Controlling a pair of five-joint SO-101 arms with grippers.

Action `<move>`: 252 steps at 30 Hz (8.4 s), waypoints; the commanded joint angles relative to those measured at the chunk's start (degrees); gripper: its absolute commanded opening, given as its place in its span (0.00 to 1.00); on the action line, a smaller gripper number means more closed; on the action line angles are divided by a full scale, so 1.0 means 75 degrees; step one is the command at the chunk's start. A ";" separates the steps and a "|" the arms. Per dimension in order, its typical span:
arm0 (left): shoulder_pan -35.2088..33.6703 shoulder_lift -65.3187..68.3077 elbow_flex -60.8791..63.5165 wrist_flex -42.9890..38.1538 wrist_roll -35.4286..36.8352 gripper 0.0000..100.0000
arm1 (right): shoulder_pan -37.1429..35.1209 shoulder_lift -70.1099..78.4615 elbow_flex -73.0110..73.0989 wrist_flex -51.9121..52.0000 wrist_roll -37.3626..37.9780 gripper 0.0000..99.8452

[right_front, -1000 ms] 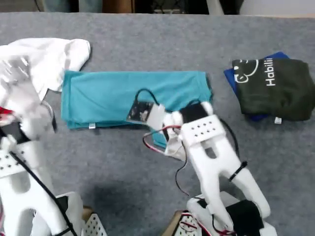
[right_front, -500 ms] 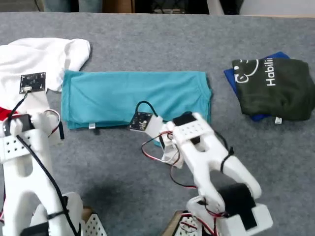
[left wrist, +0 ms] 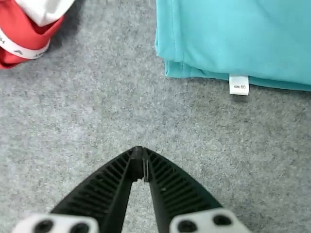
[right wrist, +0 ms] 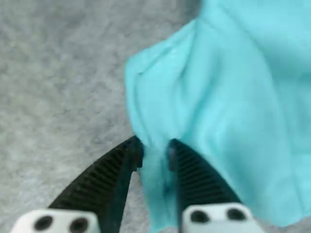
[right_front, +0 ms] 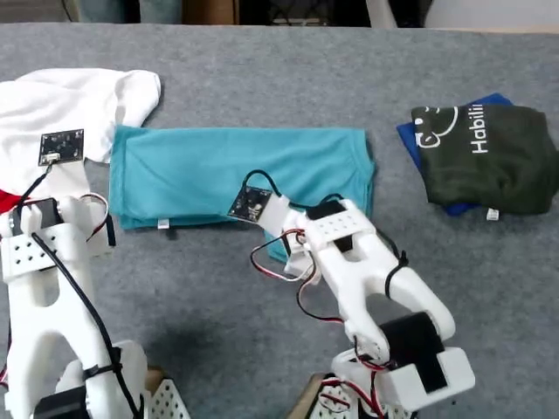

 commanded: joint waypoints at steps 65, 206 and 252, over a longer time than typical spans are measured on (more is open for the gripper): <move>0.0135 1.0327 -1.1200 0.3001 0.0340 0.28 | 0.2145 0.5503 -1.2818 0.6541 -0.2344 0.01; 0.5609 0.6869 -0.3147 -0.5931 0.2837 0.03 | 0.3692 0.9899 -1.8151 0.4454 -0.1911 0.01; 0.6019 0.6705 -0.3347 -0.5263 0.3446 0.03 | 0.4560 0.5222 -0.7906 0.3235 -0.2274 0.01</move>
